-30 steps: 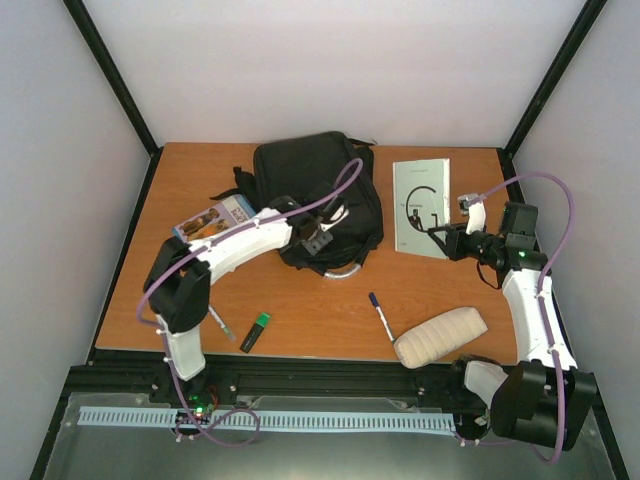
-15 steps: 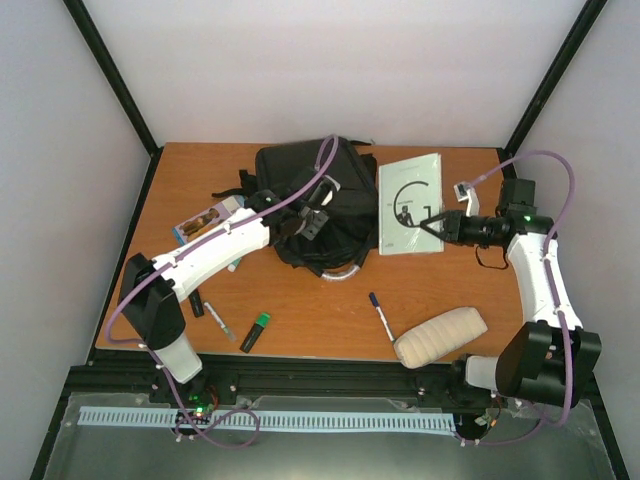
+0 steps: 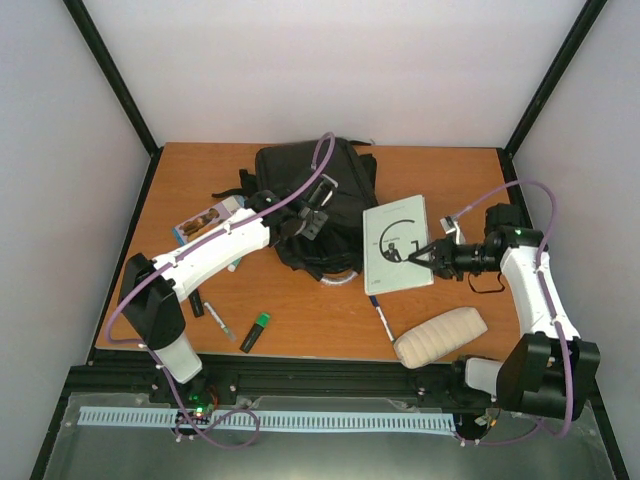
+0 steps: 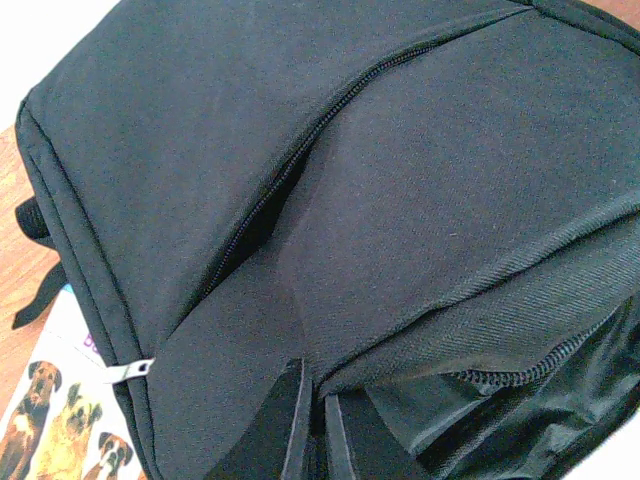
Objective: Pack the student bag
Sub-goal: Place the book in the student bag.
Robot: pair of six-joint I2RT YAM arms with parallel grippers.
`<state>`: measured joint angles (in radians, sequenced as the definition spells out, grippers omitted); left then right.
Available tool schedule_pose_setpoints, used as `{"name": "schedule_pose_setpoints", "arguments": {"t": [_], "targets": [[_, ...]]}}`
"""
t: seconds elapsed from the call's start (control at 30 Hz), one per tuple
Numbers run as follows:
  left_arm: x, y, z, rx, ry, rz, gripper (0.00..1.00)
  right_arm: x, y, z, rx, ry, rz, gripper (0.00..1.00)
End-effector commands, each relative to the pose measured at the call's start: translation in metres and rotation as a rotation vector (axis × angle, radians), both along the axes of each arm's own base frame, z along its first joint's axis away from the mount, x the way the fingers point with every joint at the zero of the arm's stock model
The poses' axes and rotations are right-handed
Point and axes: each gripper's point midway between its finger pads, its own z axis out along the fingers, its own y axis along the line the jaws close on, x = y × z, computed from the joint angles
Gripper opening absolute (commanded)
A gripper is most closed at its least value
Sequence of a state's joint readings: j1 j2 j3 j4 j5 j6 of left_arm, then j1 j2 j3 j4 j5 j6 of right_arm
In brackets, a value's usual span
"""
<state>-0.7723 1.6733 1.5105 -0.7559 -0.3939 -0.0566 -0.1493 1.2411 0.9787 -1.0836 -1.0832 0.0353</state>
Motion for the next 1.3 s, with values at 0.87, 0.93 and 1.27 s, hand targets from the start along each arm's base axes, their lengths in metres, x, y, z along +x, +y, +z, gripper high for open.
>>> {"name": "schedule_pose_setpoints", "arguments": {"t": [0.87, 0.93, 1.27], "targets": [[0.006, -0.023, 0.035, -0.149, -0.058, -0.013, 0.01, -0.054, 0.028, -0.009, 0.118, 0.212, 0.032, 0.03], [0.005, -0.023, 0.043, -0.166, -0.064, -0.018, 0.01, -0.048, 0.032, -0.008, 0.095, 0.174, 0.058, 0.03], [-0.004, -0.022, 0.078, -0.236, -0.130, -0.060, 0.01, -0.020, 0.072, -0.014, 0.129, 0.103, 0.208, 0.03]]}}
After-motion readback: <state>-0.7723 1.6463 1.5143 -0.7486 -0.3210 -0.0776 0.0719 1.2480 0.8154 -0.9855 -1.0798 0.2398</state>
